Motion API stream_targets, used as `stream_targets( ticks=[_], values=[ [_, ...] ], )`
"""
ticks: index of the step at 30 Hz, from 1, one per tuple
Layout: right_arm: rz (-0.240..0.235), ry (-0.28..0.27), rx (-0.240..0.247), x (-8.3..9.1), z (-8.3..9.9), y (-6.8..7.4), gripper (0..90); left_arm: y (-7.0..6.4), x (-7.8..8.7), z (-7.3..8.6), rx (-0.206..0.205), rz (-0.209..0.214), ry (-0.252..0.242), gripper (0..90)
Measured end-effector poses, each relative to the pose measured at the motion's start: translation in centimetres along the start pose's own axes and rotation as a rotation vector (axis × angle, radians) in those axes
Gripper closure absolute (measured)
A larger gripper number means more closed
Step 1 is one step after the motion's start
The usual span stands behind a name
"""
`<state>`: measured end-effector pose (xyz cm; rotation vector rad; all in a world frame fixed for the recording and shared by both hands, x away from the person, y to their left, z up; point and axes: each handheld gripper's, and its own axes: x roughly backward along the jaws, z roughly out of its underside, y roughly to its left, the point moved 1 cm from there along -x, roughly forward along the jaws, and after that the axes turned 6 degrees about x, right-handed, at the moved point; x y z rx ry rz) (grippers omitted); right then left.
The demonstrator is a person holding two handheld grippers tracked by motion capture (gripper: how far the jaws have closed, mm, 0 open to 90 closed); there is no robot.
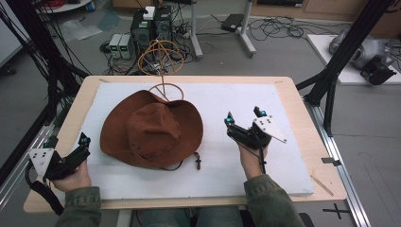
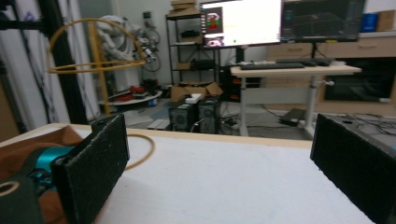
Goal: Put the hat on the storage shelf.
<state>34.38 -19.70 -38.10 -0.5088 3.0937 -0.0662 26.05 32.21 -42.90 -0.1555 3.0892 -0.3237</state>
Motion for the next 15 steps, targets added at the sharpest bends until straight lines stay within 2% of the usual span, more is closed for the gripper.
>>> stream_targets(
  ticks=[5,6,7,8,9,10,11,15],
  values=[
    [-0.088,0.000,0.034,-2.0,-1.6,3.0,4.1,-0.2,-0.1,0.0,0.004,0.008,0.003,10.1],
    [-0.088,0.000,0.034,-2.0,-1.6,3.0,4.1,-0.2,-0.1,0.0,0.005,0.010,0.000,10.1],
    [-0.106,0.000,0.043,-2.3,-1.9,3.6,4.2,-0.2,0.0,-0.1,0.005,0.012,0.000,10.1],
    [-0.145,0.008,0.060,-3.1,-2.4,4.9,4.2,-0.2,0.0,-0.1,0.008,0.011,-0.004,10.1],
    [-0.145,0.008,0.060,-3.1,-2.4,4.9,4.2,-0.2,0.0,-0.1,0.011,0.012,-0.006,10.1],
    [-0.205,0.034,0.061,-4.0,-2.7,6.0,4.2,-0.2,0.0,-0.2,0.014,0.012,-0.009,10.1],
    [-0.235,0.046,0.057,-4.3,-2.7,6.6,4.2,-0.1,0.0,-0.2,0.016,0.013,-0.011,10.1],
    [-0.324,0.088,0.063,-5.6,-2.9,8.8,4.2,0.1,0.1,-0.3,0.029,0.009,-0.013,10.1]
  ],
)
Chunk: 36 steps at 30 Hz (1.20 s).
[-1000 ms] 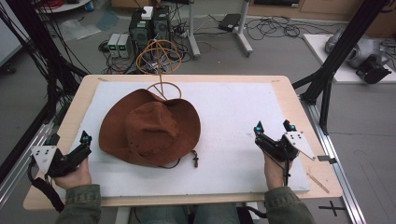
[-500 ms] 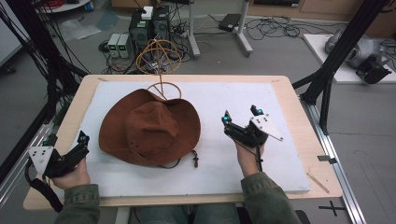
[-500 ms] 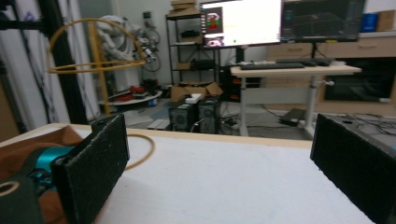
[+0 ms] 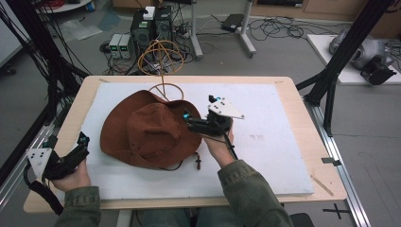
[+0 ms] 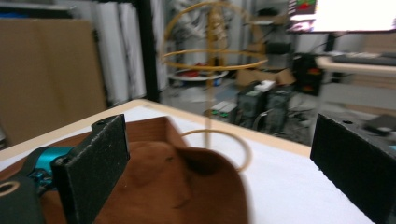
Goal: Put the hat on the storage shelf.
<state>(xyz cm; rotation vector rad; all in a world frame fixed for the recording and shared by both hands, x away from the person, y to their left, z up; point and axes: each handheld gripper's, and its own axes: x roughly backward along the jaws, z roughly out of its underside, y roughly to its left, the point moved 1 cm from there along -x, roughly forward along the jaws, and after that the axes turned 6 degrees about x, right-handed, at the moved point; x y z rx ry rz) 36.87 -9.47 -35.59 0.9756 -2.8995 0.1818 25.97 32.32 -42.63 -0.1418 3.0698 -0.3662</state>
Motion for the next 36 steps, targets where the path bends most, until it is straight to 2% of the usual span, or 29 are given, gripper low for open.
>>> stream_targets(
  ticks=[4,5,6,7,9,11,12,14,18,21,24,25,28,29,30,31,32,34,35,36],
  values=[
    [-0.110,0.054,0.014,-1.7,0.0,1.3,4.2,0.2,0.0,-0.1,0.014,-0.004,-0.007,10.1],
    [-0.110,0.054,0.014,-1.7,0.0,1.3,4.2,0.3,0.1,-0.1,0.014,-0.005,-0.007,10.1],
    [-0.132,0.066,0.016,-2.0,0.0,1.6,4.2,0.4,0.1,-0.1,0.017,-0.007,-0.008,10.1],
    [-0.175,0.095,0.025,-2.5,0.2,2.1,4.2,0.4,0.1,-0.2,0.020,-0.007,-0.007,10.1],
    [-0.222,0.133,0.033,-3.1,0.5,2.6,4.3,0.5,0.1,-0.1,0.032,-0.006,-0.005,10.1],
    [-0.242,0.168,0.061,-3.6,1.0,3.2,4.2,0.5,0.1,-0.2,0.037,-0.005,-0.007,10.1],
    [-0.242,0.168,0.061,-3.6,1.0,3.2,4.2,0.5,0.1,-0.2,0.037,-0.003,-0.007,10.1],
    [-0.271,0.224,0.110,-4.5,1.9,4.0,4.2,0.4,0.1,-0.2,0.036,-0.001,-0.009,10.1],
    [-0.317,0.313,0.136,-6.1,3.5,5.0,4.2,0.3,0.0,-0.2,0.035,0.003,-0.006,10.1],
    [-0.307,0.378,0.174,-7.2,4.4,5.6,5.6,0.2,0.0,-0.1,0.033,0.005,-0.005,10.1],
    [-0.318,0.401,0.190,-7.6,4.6,5.6,7.9,0.2,-0.1,-0.1,0.033,0.005,-0.003,10.1],
    [-0.332,0.412,0.184,-7.8,4.7,5.5,15.2,0.2,-0.1,0.0,0.035,0.006,0.000,10.1],
    [-0.355,0.433,0.195,-7.9,4.8,5.6,24.7,0.1,-0.1,0.1,0.037,0.010,0.005,10.1],
    [-0.357,0.445,0.214,-8.0,4.9,5.8,28.9,0.0,-0.1,0.1,0.037,0.010,0.005,10.1],
    [-0.357,0.445,0.214,-8.0,4.9,5.8,28.9,0.0,-0.1,0.1,0.036,0.011,0.003,10.1],
    [-0.368,0.471,0.260,-8.1,5.1,6.2,36.8,-0.1,-0.1,0.1,0.037,0.012,0.003,10.1],
    [-0.368,0.471,0.260,-8.1,5.1,6.2,36.8,-0.1,-0.1,0.1,0.036,0.012,0.003,10.1],
    [-0.375,0.484,0.288,-8.1,5.3,6.6,48.6,-0.1,-0.1,0.1,0.036,0.013,0.003,10.1],
    [-0.378,0.478,0.300,-8.1,5.2,6.6,62.2,0.0,-0.1,0.1,0.037,0.011,0.004,10.1],
    [-0.378,0.478,0.300,-8.1,5.2,6.6,62.2,0.0,-0.1,0.1,0.037,0.011,0.004,10.1]
  ],
)
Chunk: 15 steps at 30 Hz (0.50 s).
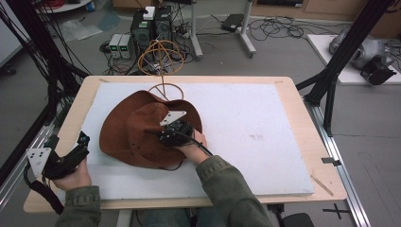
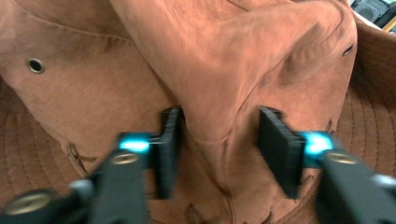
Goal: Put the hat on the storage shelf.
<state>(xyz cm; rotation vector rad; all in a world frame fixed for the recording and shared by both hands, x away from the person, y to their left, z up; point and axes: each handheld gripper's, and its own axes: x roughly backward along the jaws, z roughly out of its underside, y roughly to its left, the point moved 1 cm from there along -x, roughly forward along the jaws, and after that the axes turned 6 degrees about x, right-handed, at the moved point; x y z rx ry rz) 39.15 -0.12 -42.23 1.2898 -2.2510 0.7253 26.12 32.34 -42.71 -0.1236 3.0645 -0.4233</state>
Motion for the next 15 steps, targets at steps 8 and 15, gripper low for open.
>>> stream_targets(
  ticks=[8,15],
  values=[
    [-0.002,0.003,-0.070,0.14,0.04,0.42,87.5,0.27,0.08,-0.07,0.012,-0.005,-0.004,10.1],
    [-0.048,-0.018,-0.104,0.79,-0.10,0.43,87.8,0.48,0.05,-0.02,0.016,-0.007,0.000,10.1]
  ],
)
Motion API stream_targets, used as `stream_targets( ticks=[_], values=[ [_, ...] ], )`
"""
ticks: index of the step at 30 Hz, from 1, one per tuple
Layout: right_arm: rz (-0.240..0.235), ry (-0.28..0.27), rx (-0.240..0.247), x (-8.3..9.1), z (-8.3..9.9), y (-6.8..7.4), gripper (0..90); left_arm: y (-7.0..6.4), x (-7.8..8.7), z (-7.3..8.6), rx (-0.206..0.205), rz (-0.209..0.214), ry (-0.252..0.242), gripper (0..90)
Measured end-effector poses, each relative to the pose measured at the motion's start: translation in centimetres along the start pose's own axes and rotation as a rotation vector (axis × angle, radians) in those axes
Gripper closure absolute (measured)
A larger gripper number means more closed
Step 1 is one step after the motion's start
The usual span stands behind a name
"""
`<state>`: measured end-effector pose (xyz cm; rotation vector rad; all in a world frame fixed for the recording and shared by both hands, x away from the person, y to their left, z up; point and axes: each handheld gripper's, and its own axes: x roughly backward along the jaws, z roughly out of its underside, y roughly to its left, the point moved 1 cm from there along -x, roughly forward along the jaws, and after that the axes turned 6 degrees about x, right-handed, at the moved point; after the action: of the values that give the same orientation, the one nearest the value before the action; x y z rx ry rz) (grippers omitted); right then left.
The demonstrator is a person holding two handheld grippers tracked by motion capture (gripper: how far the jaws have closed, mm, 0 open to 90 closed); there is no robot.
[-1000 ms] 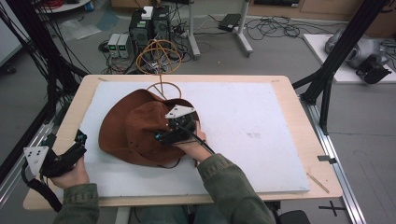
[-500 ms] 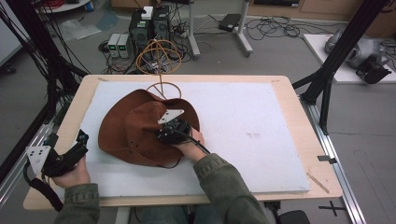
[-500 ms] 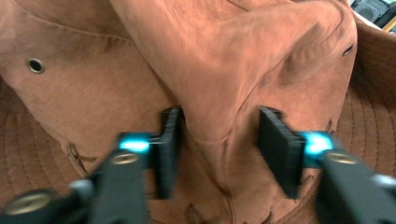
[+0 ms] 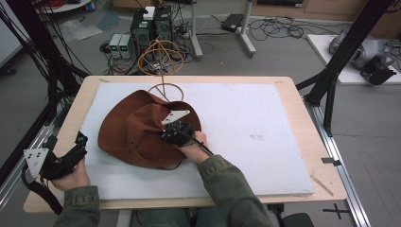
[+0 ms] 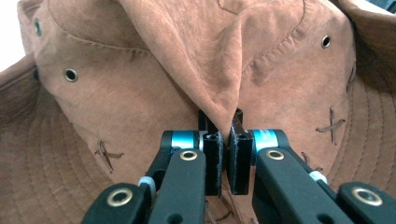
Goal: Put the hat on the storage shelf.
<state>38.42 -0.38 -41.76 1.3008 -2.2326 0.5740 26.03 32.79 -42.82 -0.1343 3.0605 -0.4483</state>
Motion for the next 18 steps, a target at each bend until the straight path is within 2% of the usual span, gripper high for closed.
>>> stream_targets(
  ticks=[5,9,11,18],
  values=[
    [0.015,-0.013,-0.001,0.1,0.0,0.4,87.8,0.2,0.1,0.0,0.005,-0.006,-0.005,10.1],
    [0.010,-0.031,-0.005,0.3,0.3,0.4,87.8,0.4,0.0,0.0,0.007,-0.010,-0.002,10.1],
    [0.001,-0.043,-0.026,0.6,0.5,0.4,87.8,0.5,0.0,0.0,0.007,-0.013,0.000,10.1],
    [-0.016,-0.070,-0.007,1.4,0.8,0.5,87.8,0.8,0.0,0.1,0.010,-0.025,0.004,10.1]
  ],
)
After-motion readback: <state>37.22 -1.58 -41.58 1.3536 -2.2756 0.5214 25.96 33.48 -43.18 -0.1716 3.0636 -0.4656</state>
